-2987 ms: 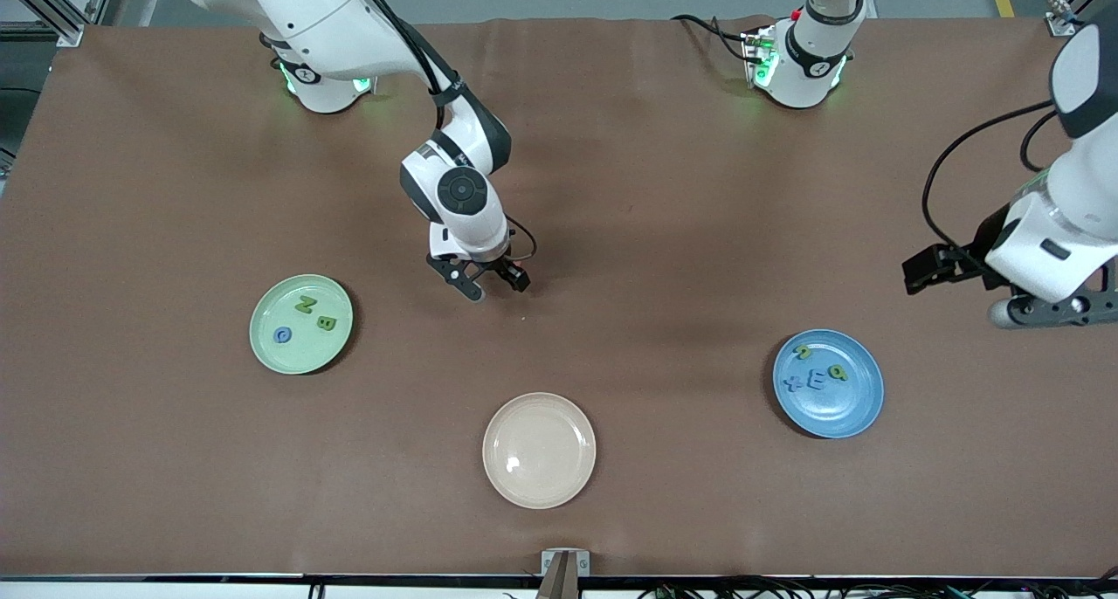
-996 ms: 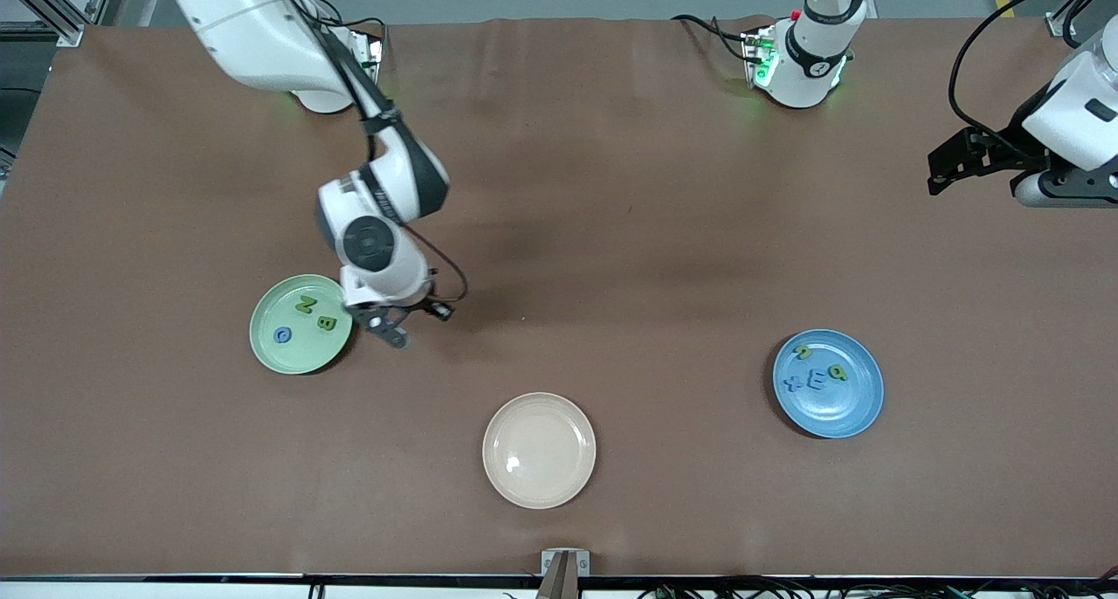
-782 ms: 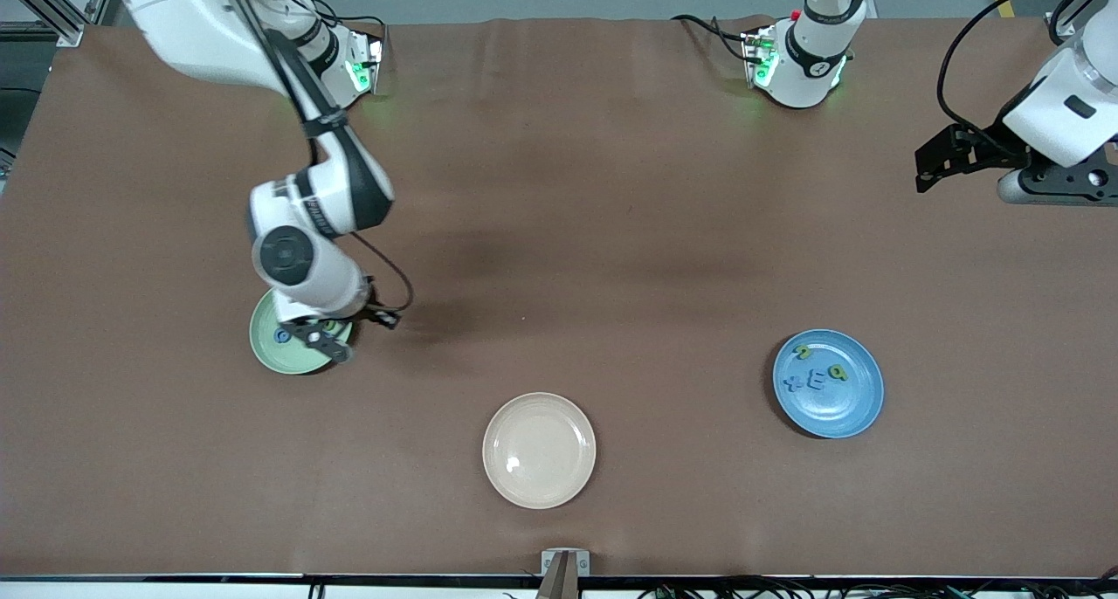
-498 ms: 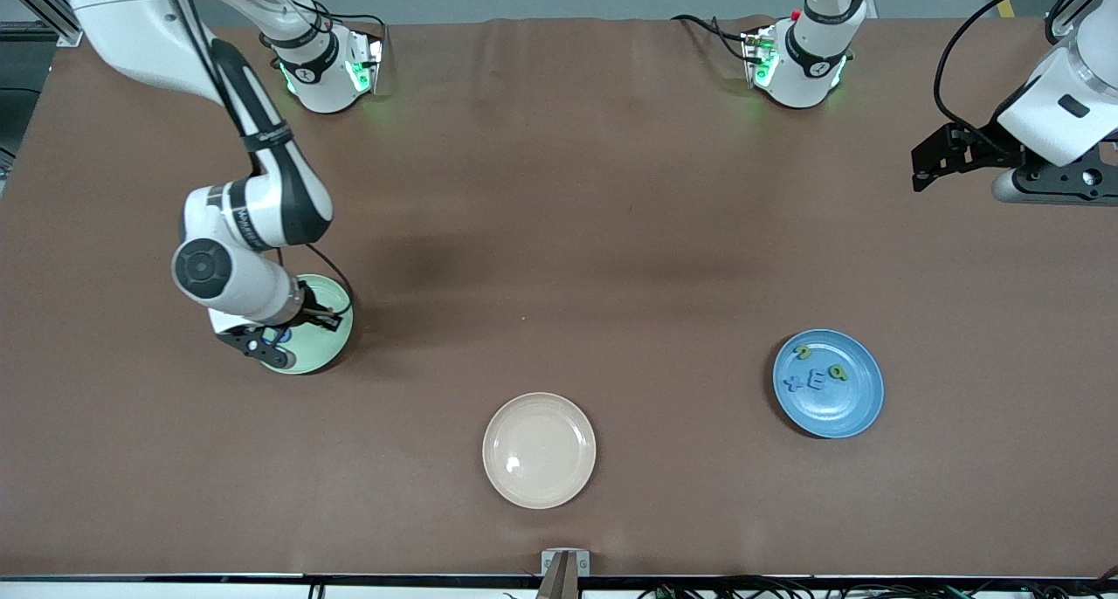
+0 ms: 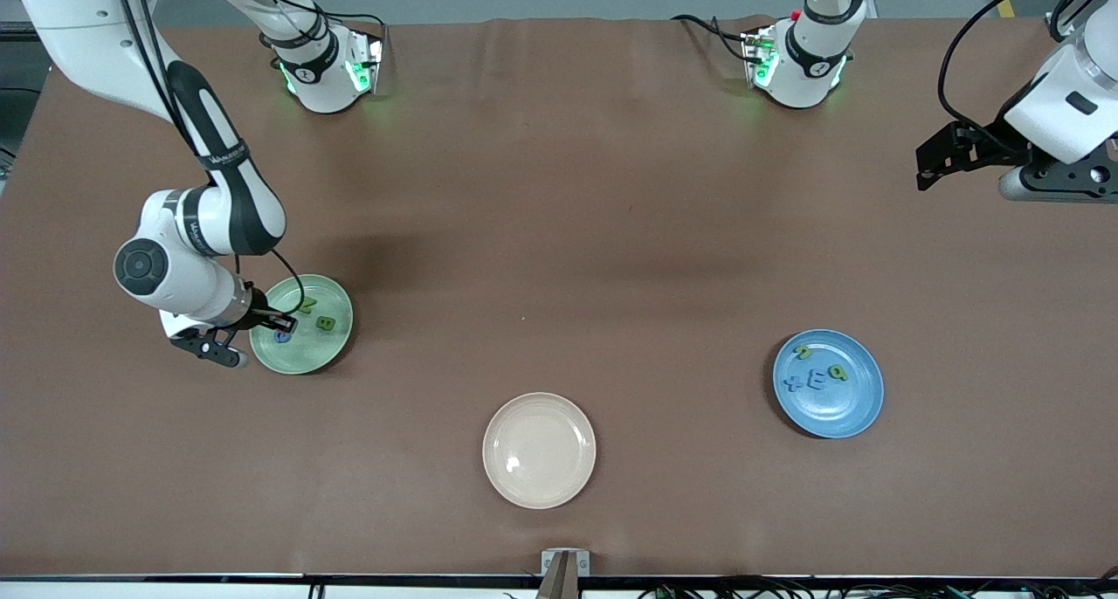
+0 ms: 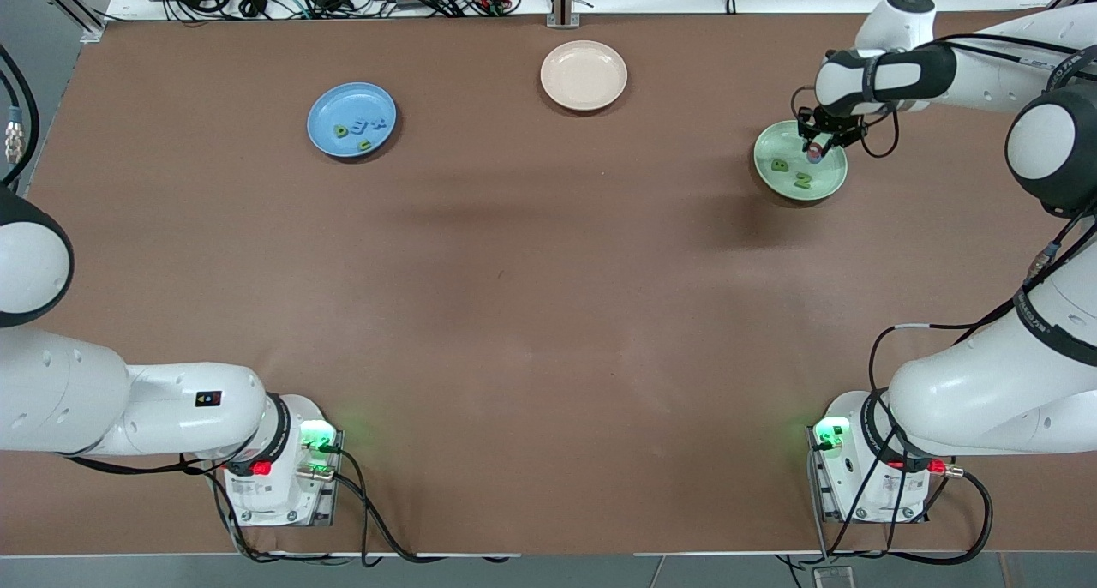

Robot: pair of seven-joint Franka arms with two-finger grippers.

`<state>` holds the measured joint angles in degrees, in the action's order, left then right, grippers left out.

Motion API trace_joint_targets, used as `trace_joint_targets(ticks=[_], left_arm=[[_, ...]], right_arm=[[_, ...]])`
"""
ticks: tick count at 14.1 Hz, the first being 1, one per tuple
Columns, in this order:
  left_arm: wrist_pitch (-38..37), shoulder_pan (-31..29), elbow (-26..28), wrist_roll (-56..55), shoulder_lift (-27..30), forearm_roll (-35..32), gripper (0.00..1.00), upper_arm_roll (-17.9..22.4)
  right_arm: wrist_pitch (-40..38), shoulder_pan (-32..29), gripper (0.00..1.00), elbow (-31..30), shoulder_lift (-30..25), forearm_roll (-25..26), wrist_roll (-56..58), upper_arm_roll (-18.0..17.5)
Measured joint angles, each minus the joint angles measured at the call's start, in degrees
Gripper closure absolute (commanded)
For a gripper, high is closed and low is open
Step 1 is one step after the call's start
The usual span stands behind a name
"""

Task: Sort upper and lower case letters into plates
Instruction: 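Carry the pink letter with the right gripper and drop it onto the green plate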

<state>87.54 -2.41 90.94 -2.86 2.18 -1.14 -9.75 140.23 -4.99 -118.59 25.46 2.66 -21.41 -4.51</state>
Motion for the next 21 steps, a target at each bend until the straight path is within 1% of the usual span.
trace_joint_targets(ticks=[4,12,13,14,15,16,17,21], left_arm=[[0.0,0.0,0.1,0.0,0.0,0.0,0.00,0.0],[0.0,-0.2,0.1,0.0,0.1,0.0,0.00,0.2],[0.0,-0.3,0.1,0.0,0.1,0.0,0.00,0.2],[0.0,-0.3,0.1,0.0,0.1,0.0,0.00,0.2],[0.0,-0.3,0.1,0.0,0.1,0.0,0.00,0.2],[0.0,-0.3,0.1,0.0,0.1,0.0,0.00,0.2],[0.0,-0.3,0.1,0.0,0.1,0.0,0.00,0.2],[0.0,-0.3,0.1,0.0,0.1,0.0,0.00,0.2]], right_arm=[[2.2,0.0,0.96,0.0,2.3,0.0,0.2,-0.7],[2.4,0.3,0.92,0.3,2.6,0.0,0.3,-1.3],[2.4,0.4,0.90,0.4,2.7,0.0,0.3,-1.4],[2.4,0.6,0.86,0.4,2.8,0.0,0.3,-1.5],[2.5,0.8,0.67,0.6,3.0,0.0,0.3,-1.6],[2.5,0.9,0.17,0.8,3.1,0.0,0.3,-1.6],[2.6,1.0,0.00,1.0,3.1,0.0,0.3,-1.6],[2.4,1.0,0.00,1.6,3.2,0.0,0.3,-1.6]])
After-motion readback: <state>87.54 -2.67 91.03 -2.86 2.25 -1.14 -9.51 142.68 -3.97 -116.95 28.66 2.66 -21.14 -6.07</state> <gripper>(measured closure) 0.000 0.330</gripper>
